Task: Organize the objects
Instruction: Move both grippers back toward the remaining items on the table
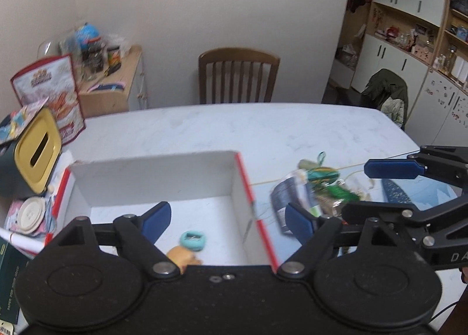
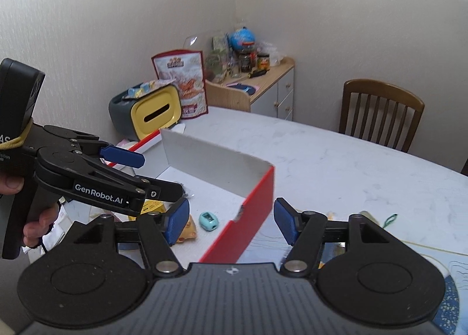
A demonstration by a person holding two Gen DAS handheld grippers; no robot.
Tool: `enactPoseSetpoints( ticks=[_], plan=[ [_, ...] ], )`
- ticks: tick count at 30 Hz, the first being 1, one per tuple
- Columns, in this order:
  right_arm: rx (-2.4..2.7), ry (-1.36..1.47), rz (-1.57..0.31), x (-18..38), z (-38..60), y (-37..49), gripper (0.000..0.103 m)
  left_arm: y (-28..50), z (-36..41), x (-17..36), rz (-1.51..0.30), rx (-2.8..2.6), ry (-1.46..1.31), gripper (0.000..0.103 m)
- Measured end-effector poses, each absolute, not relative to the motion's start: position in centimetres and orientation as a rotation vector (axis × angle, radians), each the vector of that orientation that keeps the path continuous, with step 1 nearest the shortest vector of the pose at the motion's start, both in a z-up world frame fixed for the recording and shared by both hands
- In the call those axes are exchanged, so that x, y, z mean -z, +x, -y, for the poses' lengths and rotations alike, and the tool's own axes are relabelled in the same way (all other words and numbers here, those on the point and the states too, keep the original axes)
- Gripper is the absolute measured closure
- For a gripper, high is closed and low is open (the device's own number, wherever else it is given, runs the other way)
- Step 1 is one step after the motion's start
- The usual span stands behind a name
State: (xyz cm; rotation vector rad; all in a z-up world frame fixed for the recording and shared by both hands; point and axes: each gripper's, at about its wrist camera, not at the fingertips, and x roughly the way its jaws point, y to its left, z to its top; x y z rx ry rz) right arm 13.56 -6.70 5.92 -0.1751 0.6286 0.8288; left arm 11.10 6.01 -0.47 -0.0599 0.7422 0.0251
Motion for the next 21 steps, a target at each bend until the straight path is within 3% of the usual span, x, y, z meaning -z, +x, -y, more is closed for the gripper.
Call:
enactPoseSetpoints(
  ticks=[8, 15, 21],
  plan=[
    [-0.779, -0.128, -0.591, -6.6, 12.5, 13.6, 0.036, 11.5, -1.2, -0.1, -0.698, 0.022, -0.035, 0.013],
    [-0.701, -0.122, -0.581, -6.1, 17.6, 14.2, 0.033, 12.0, 1.4, 0.6, -0.677, 0.045, -0.01, 0.001],
    [-0.643, -0.119, -0.583, -5.0, 21.0, 14.9, 0.029, 12.8, 2.5, 1.6, -0.684, 0.049, -0.026, 0.001]
  ],
)
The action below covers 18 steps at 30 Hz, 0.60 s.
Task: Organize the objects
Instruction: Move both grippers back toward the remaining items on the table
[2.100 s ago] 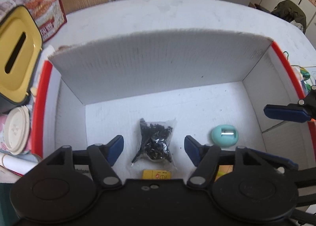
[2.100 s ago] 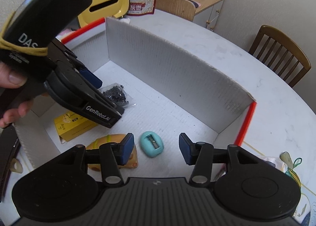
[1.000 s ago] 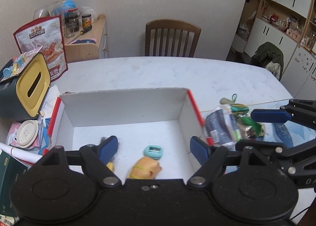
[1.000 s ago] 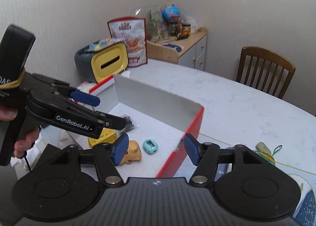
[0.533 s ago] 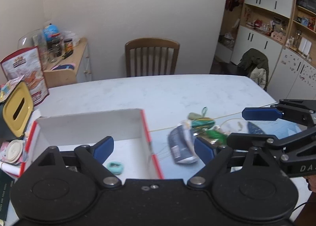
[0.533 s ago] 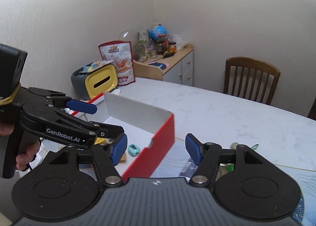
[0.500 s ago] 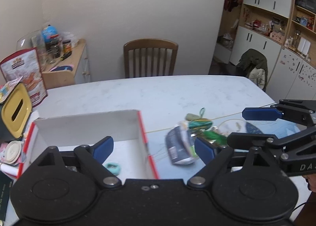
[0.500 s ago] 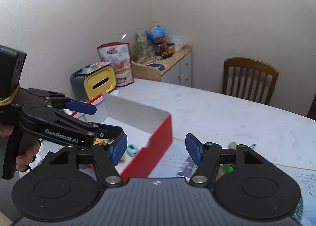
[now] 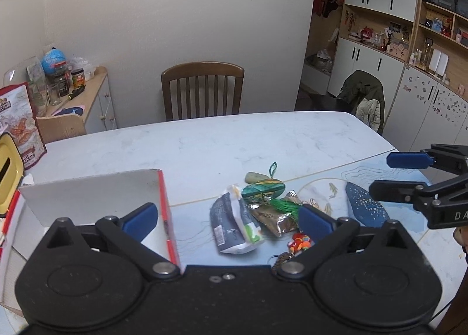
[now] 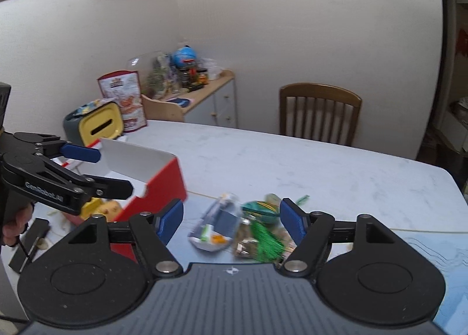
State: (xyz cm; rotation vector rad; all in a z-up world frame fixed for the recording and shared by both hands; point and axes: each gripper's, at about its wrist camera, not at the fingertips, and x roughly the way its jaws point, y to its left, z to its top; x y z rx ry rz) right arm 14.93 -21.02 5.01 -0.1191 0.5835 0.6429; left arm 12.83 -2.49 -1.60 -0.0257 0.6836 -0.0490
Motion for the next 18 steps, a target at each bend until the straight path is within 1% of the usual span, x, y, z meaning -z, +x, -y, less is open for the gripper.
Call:
enactPoseSetpoints(
  ticks=[2, 6, 12, 18],
  plan=[
    [-0.632, -0.111, -0.588, -4.6, 22.0, 15.2, 0.028, 13.1, 3.0, 1.9, -0.686, 0.045, -0.029, 0.001],
    [-0.626, -0.095, -0.594, -3.8, 23.7, 15.6, 0.022, 13.4, 4.0, 2.5, -0.671, 0.046, -0.032, 0.0],
    [-0.609, -0.085, -0.606, -2.4, 25.7, 16.3, 0.019, 13.6, 5.8, 4.2, -0.632, 0.049, -0.007, 0.0],
    [-0.597, -0.109, -0.633, -0.6, 27.0, 17.0, 0.016, 14.1, 7.0, 6.6, -0.676, 0.082, 0.035, 0.0]
  ],
)
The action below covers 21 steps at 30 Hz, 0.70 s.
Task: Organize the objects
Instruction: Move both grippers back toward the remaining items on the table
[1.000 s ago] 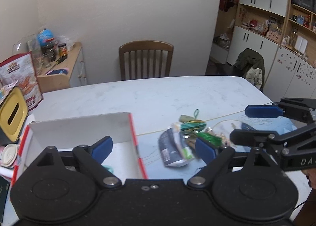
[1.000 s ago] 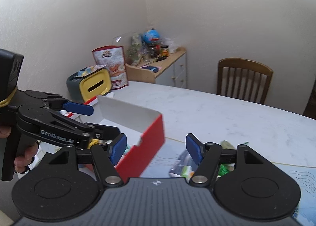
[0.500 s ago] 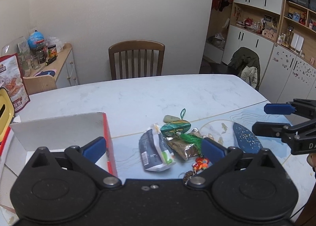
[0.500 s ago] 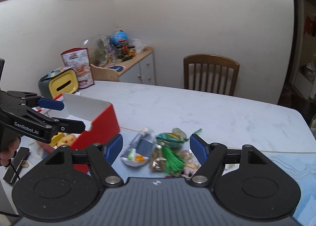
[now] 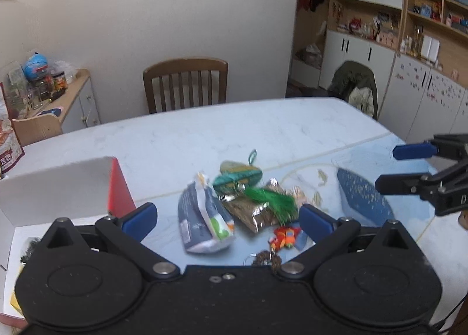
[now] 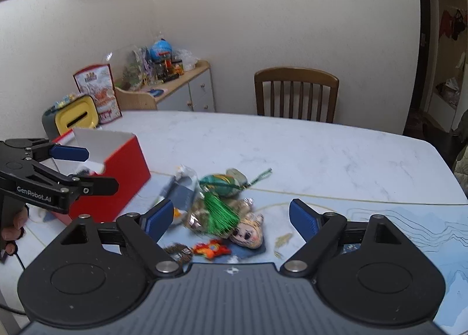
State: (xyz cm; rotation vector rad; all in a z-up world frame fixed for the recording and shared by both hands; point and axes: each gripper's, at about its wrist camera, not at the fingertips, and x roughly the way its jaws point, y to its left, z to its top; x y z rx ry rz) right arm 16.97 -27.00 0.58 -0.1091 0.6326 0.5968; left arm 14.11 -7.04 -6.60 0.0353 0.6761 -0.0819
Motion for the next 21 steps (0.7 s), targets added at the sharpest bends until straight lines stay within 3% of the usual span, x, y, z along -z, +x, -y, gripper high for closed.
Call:
enactPoseSetpoints(
  ticks=[21],
  plan=[
    [-0.71, -0.181, -0.782, 5.1, 25.7, 20.4, 0.016, 15.8, 8.6, 14.4, -0.89, 0.007, -0.004, 0.001]
  ],
)
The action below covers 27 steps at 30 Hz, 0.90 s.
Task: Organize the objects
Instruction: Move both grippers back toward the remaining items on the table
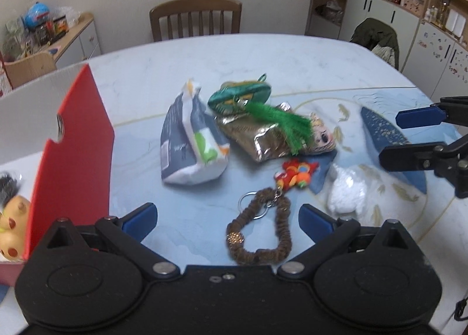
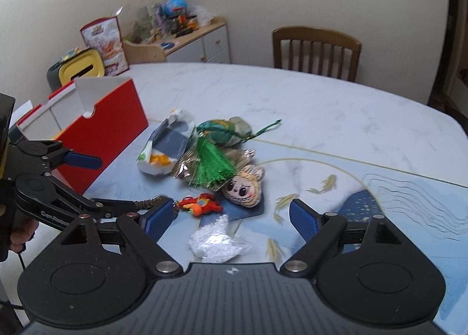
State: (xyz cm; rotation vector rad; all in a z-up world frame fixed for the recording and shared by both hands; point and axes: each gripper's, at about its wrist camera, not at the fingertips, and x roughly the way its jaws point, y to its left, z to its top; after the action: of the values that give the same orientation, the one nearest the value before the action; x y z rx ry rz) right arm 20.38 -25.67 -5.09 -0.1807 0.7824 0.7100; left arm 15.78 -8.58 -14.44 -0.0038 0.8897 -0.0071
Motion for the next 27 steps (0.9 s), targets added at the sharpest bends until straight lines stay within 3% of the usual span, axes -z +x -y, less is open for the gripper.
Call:
enactPoseSetpoints(
  ticks=[8, 17, 22, 27],
  plan=[
    [-0.758, -0.219, -0.856, 7.9, 22.6, 22.2, 0.016, 16.5, 8.3, 15.9, -0.93, -0.012, -0.002, 0.004],
    [-0.814, -0.226, -0.928, 9.7, 20.4, 23.8, 0.016, 16.8, 8.3, 16.9, -0.96, -0.009, 0.0, 0.017],
    [-0.839, -0.224, -0.961, 10.1, 19.7, 24.6, 0.02, 17.0, 8.2, 17.0, -0.96, -0.009, -0.013, 0.023],
    [-0.859, -0.245, -0.987, 10.7, 19.1, 24.8, 0.031, 17.0, 8.4, 17.3, -0.963, -0.004, 0.004, 0.028]
  ],
)
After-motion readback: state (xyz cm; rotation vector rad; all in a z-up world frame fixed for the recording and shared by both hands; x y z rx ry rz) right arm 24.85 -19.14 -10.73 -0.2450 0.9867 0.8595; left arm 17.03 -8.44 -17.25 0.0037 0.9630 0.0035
